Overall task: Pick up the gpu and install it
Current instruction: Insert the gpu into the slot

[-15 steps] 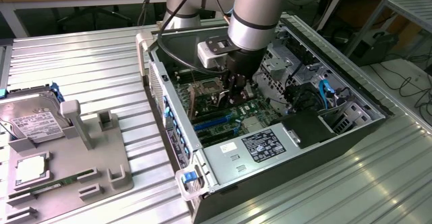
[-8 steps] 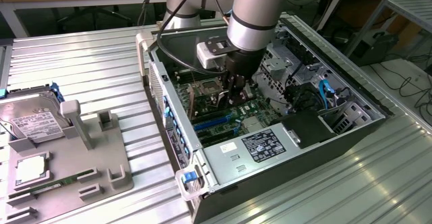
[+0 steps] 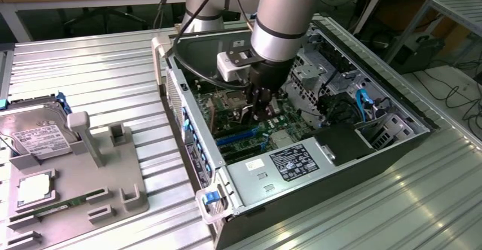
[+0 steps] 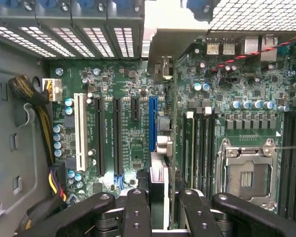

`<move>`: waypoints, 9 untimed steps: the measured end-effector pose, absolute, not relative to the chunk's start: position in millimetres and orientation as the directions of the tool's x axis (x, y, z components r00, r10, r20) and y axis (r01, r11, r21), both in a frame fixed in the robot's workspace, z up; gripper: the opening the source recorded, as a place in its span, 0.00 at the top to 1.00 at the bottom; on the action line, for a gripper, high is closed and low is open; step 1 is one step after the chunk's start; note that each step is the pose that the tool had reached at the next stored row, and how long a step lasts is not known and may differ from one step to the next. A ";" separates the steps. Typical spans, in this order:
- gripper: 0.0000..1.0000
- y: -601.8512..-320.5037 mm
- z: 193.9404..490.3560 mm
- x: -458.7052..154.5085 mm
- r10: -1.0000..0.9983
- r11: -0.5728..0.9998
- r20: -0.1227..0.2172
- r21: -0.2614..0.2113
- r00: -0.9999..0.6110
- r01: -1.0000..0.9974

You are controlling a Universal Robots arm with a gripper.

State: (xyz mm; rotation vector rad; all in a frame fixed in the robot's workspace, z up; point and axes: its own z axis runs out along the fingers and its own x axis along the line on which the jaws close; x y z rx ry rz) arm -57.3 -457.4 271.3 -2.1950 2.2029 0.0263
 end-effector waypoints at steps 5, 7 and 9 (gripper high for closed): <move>0.72 -459.7 267.9 -62.7 -0.999 0.003 -0.034 -0.010 -0.003 -1.000; 0.72 -462.2 266.8 -63.6 -0.999 0.003 -0.035 -0.010 -0.002 -1.000; 0.72 -462.7 264.9 -65.0 -0.999 0.003 -0.035 -0.010 -0.002 -1.000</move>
